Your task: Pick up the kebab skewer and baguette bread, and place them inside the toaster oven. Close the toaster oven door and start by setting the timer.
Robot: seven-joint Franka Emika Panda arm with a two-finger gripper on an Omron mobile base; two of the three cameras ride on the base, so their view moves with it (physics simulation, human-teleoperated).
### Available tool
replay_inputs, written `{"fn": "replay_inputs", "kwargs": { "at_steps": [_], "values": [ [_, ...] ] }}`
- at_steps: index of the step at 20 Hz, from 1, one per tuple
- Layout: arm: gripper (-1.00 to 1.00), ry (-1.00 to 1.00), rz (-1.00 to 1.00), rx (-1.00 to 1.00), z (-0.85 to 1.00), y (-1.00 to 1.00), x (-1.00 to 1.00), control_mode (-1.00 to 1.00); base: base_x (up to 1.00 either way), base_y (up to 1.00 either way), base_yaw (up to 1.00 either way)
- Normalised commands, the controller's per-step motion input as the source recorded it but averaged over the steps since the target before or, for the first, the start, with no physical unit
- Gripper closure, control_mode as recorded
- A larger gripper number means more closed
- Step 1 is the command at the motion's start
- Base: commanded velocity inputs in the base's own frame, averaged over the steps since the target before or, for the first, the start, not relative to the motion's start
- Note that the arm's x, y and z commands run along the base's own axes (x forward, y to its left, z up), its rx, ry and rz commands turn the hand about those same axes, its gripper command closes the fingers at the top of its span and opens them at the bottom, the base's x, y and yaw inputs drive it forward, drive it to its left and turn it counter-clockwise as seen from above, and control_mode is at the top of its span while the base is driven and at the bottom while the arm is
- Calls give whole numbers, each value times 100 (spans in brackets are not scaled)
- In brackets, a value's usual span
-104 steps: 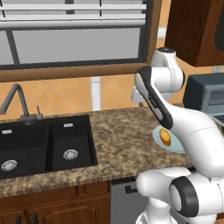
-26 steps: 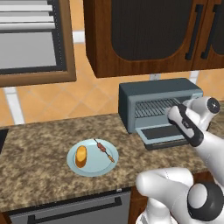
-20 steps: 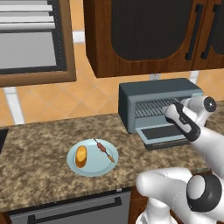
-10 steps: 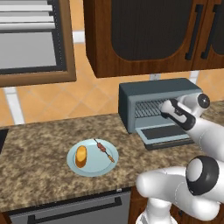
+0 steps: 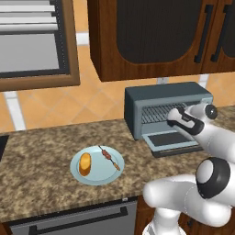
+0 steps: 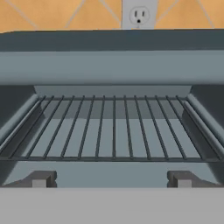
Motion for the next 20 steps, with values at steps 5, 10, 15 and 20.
{"fn": "replay_inputs", "kwargs": {
  "at_steps": [5, 10, 15, 20],
  "values": [
    [-100, -4, 0, 0, 0, 0, 25, -100, 0, 0, 0],
    [-100, -2, 0, 0, 0, 0, 38, -100, 0, 0, 0],
    [-100, 0, 0, 0, -9, 0, 19, -100, 0, 0, 0],
    [-100, 0, 0, 0, -5, 0, 14, -100, 0, 0, 0]
  ]
}}
